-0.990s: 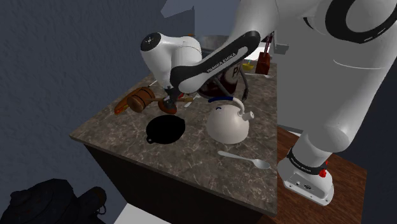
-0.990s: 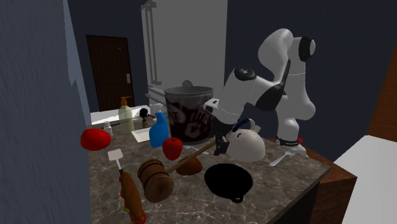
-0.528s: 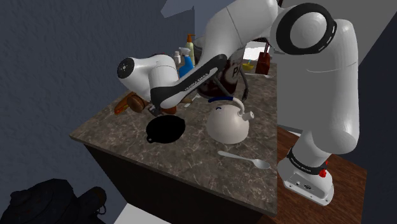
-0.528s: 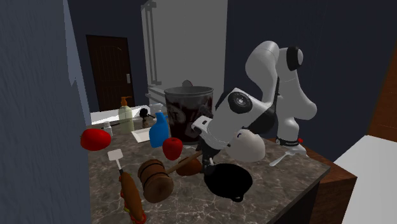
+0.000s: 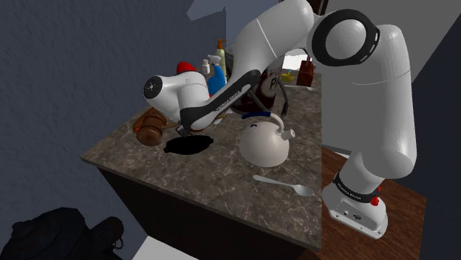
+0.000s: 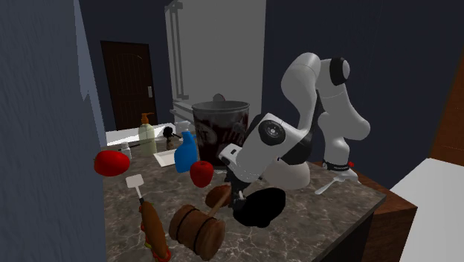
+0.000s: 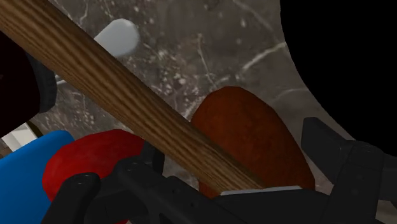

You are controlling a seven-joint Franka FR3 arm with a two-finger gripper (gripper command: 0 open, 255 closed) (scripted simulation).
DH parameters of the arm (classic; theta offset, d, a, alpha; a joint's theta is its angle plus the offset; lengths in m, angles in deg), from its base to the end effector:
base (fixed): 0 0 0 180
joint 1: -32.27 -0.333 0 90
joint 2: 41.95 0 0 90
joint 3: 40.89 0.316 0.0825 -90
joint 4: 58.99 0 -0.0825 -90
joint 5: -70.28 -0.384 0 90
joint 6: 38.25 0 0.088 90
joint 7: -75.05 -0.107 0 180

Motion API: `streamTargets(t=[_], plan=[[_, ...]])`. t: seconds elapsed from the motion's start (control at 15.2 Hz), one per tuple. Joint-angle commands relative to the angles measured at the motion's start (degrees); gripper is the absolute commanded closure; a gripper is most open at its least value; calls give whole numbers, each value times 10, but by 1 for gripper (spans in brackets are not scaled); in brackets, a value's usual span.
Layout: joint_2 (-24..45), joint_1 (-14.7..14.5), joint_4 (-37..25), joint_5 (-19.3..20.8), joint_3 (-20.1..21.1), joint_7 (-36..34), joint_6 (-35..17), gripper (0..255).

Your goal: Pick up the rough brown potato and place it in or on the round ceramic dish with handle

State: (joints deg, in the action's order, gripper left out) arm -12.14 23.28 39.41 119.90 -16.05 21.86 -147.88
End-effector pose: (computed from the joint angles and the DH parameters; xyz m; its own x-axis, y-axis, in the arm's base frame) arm 0.5807 0.2909 0.2993 0.9770 0.1023 0.1870 -0.0131 -0.8467 0.5319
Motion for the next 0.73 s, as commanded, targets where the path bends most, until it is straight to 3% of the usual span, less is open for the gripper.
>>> streamTargets(t=[0.0, 0.33, 0.4, 0.66], plan=[[2, 1, 1, 1, -1, 0, -2, 0], [2, 1, 1, 1, -1, 0, -2, 0], [2, 1, 1, 1, -1, 0, -1, 255], [1, 1, 1, 1, 0, 0, -1, 255]])
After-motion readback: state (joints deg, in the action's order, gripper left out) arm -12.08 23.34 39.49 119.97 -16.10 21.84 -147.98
